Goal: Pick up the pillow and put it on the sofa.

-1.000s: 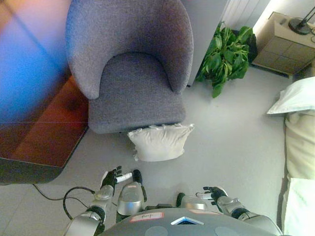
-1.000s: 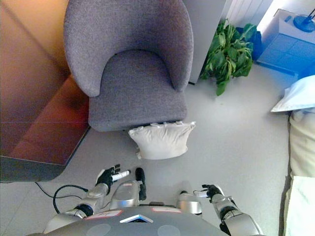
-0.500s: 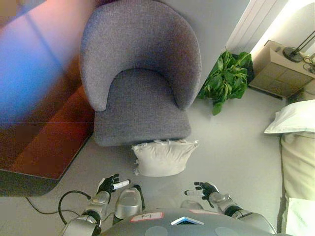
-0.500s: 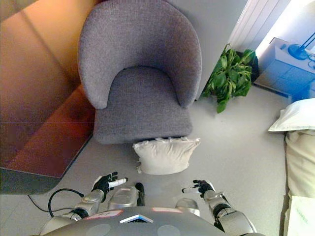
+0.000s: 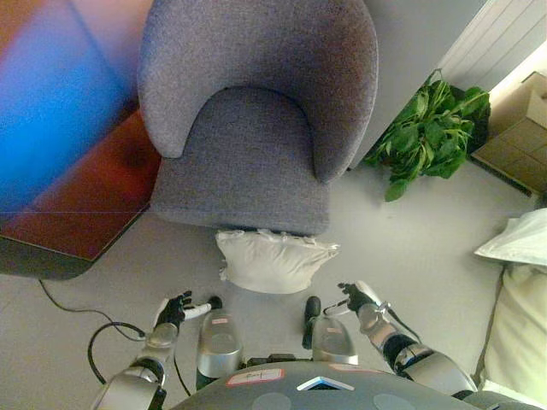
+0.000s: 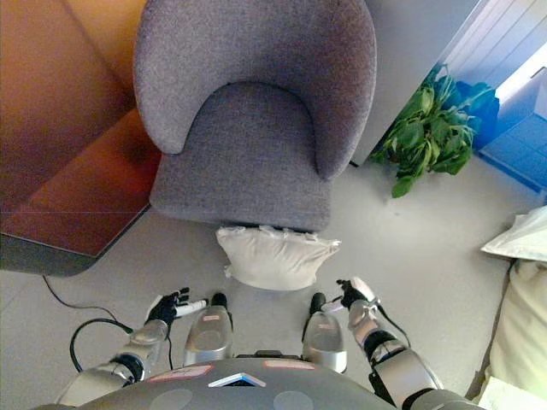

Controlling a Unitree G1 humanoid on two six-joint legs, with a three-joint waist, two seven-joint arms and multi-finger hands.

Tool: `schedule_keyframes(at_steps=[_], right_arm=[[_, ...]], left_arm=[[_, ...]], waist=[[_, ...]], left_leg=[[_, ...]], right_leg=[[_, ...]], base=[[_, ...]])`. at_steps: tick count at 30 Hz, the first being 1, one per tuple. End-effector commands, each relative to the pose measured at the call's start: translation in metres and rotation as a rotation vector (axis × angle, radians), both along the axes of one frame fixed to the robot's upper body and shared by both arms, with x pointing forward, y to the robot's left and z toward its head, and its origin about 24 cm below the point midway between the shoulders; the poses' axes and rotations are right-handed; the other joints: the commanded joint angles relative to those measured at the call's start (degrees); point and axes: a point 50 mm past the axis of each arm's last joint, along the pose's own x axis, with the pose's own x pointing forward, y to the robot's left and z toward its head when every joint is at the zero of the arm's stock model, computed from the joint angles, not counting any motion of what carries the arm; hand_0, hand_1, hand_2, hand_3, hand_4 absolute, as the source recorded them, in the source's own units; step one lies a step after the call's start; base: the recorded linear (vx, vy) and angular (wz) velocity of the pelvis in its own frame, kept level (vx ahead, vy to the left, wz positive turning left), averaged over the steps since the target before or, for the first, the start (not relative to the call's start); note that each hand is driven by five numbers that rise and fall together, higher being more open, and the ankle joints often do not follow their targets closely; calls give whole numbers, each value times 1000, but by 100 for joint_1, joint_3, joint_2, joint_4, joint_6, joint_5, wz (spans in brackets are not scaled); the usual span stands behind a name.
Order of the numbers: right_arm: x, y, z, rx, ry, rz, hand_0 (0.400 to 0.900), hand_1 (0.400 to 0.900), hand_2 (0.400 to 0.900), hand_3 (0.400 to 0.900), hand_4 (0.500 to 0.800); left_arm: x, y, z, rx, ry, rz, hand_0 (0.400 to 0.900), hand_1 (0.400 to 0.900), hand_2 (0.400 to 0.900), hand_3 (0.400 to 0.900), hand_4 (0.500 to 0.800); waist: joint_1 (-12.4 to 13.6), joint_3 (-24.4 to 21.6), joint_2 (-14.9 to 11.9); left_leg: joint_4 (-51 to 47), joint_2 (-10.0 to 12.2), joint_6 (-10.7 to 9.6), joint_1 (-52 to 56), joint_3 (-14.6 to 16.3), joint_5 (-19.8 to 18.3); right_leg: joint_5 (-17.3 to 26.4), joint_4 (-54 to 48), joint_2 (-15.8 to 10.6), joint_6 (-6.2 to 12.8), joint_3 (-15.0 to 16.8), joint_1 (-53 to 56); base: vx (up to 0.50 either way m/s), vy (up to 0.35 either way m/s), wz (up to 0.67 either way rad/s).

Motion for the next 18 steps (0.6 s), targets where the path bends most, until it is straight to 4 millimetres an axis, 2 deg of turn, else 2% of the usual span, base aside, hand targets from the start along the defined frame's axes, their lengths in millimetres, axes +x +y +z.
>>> schedule_keyframes(at_steps=[1,4,7,13,16,18], right_arm=[[22,-33,19,-180,-118,20,900,900,900,900,800],[58,-40,41,-247,-208,56,900,900,900,900,800],[88,-40,63,-299,-294,88,900,900,900,900,800],[151,-28,116,-285,-443,91,900,900,900,900,800],[172,-26,140,-250,-483,77,900,900,900,900,800],[179,-27,149,-233,-495,68,900,900,900,900,800]], left_arm=[[33,-3,15,24,-156,-90,900,900,900,900,800],[51,-6,22,5,-193,-130,900,900,900,900,800],[62,-3,28,-19,-236,-116,900,900,900,900,800],[95,3,52,-88,-384,-61,900,900,900,900,800],[107,4,63,-145,-460,-13,900,900,900,900,800],[113,3,68,-165,-494,-11,900,900,900,900,800]], waist=[[115,17,159],[148,230,375],[203,413,480],[409,849,635],[511,1065,714],[559,1158,754]], left_leg=[[-446,360,-198,587,-226,238],[-686,301,-327,382,-354,438],[-733,242,-353,229,-426,490],[-405,10,-343,-558,-690,495],[-124,-145,-337,-1030,-827,479],[47,-246,-327,-1280,-899,455]], right_leg=[[174,488,-450,383,197,-636],[216,720,-583,412,199,-1106],[254,787,-706,477,206,-1306],[340,911,-899,566,336,-1815],[349,933,-960,560,405,-2021],[346,949,-986,560,447,-2127]], base=[[-75,10,30],[-145,14,31],[-92,-15,20],[-114,-24,19],[-102,20,11],[-75,60,7]])
